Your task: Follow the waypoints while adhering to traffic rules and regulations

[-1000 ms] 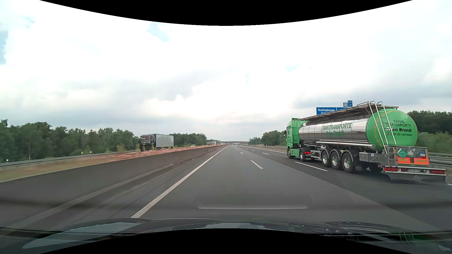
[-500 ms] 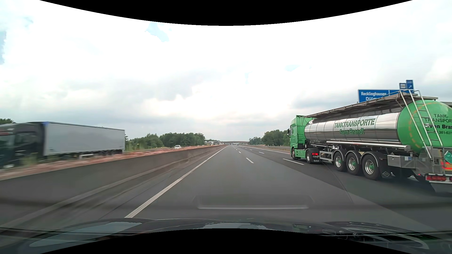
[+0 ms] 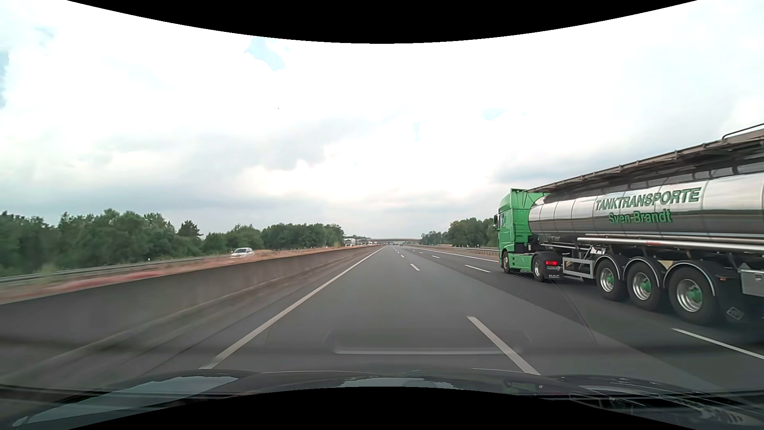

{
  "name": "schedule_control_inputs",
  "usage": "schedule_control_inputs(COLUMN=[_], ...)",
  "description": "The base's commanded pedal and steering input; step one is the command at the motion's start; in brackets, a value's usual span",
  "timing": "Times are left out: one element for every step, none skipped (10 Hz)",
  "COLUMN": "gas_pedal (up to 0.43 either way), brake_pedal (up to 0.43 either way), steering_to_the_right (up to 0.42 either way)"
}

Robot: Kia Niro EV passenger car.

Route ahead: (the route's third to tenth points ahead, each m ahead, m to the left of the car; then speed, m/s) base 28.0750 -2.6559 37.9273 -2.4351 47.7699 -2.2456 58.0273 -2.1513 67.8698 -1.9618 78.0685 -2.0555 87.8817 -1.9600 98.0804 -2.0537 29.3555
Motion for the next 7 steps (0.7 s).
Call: schedule_control_inputs(gas_pedal=[0.311,0.311,0.311,0.311,0.311,0.311,0.311], brake_pedal=[0.0,0.0,0.0,0.0,0.0,0.0,0.0], steering_to_the_right=[-0.002,-0.002,-0.002,-0.001,-0.001,-0.001,-0.001])
